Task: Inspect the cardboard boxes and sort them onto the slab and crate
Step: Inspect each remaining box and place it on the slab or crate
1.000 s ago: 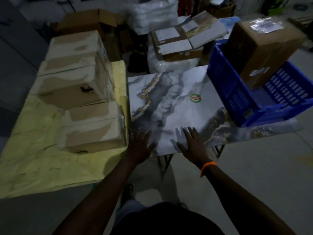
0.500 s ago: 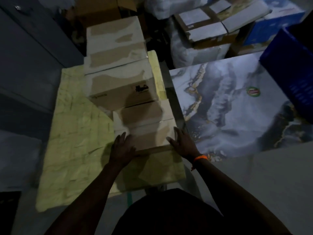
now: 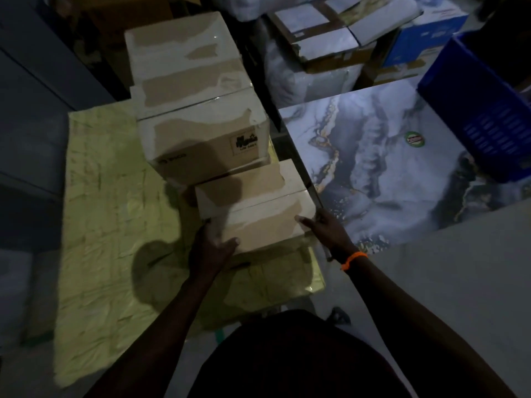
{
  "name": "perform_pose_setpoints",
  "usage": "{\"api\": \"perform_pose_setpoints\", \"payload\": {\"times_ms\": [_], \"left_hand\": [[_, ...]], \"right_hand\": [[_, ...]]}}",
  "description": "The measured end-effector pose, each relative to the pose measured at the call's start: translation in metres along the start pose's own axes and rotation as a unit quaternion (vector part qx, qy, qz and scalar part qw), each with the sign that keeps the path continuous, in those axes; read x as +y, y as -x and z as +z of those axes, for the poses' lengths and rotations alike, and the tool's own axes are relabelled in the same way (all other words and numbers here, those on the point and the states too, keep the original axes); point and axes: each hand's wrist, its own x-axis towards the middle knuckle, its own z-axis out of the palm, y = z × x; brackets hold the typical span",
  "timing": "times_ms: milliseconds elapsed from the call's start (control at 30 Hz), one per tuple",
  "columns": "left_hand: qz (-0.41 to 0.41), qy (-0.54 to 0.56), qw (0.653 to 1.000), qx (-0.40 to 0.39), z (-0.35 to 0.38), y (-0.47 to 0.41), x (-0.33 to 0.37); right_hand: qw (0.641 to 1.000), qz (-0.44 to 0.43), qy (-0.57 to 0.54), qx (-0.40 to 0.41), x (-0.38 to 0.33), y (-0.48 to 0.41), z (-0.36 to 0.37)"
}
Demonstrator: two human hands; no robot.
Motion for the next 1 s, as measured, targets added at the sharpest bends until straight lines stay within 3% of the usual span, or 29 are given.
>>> {"api": "perform_pose_setpoints", "payload": {"times_ms": [300, 433, 667, 1000], "left_hand": [[0.168, 0.052, 0.983, 0.06, 0.002, 0.061, 0.064], [0.21, 0.095, 0.973, 0.001, 0.024, 0.068, 0.103], [0.295, 0.049, 0.951, -0.074, 0.071, 0.045, 0.163], [0.362, 0.015, 0.919, -0.153, 0.135, 0.025, 0.193]], "right_hand": [[0.972, -0.087, -0.159, 0.147, -0.021, 0.064, -0.078], [0.949, -0.098, -0.19, 0.233, -0.01, 0.075, -0.113], [0.911, -0.054, -0.231, 0.337, 0.027, 0.106, -0.155], [0.878, -0.01, -0.266, 0.398, 0.09, 0.108, -0.194]]}}
